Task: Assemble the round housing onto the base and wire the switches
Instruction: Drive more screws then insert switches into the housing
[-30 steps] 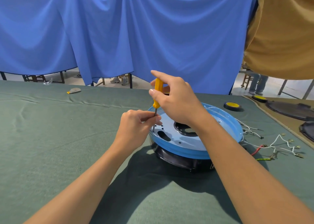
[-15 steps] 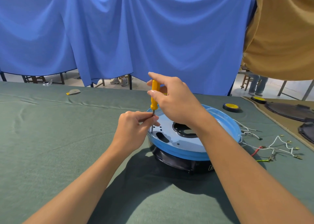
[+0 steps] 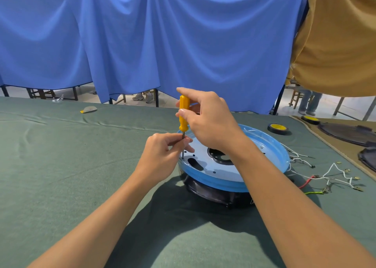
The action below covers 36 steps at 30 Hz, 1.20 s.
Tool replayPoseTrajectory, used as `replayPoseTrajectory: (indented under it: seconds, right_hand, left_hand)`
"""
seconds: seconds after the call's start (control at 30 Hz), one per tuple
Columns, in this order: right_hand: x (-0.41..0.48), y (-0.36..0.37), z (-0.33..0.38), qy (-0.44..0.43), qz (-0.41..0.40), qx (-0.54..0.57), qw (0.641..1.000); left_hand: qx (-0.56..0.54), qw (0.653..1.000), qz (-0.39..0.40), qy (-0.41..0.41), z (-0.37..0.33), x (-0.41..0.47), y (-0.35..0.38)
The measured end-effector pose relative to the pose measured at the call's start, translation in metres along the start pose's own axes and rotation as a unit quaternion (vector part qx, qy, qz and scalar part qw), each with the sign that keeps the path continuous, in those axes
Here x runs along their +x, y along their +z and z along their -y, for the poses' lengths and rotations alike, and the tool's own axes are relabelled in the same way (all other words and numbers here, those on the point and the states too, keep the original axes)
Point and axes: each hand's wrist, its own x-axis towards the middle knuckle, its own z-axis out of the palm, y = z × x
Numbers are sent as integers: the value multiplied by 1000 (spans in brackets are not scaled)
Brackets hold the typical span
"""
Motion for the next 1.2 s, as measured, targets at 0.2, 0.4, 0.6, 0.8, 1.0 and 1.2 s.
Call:
replayPoseTrajectory:
  seconds: [0.2, 0.4, 0.6, 0.8, 1.0, 1.2]
  right_hand:
    - [-4, 3, -4, -9, -88, -48, 995]
    - [-3, -1, 0, -8, -15, 33, 999]
    - [4, -8, 0, -10, -24, -46, 999]
    - [22, -11, 6, 16, 73, -216, 974]
    - [37, -38, 17, -44, 245, -210, 945]
    - [49, -29, 17, -47, 220, -274, 935]
  left_hand:
    - [5, 999, -47, 23, 0, -2, 4]
    - [-28, 999, -17, -3, 6, 4, -2]
    - [-34, 999, 37, -9, 3, 1, -3]
    - [-46, 998, -34, -6, 5, -2, -3]
    - [-12, 999, 26, 15, 5, 4, -9]
    - [-6, 1000, 0, 26, 6, 1, -7]
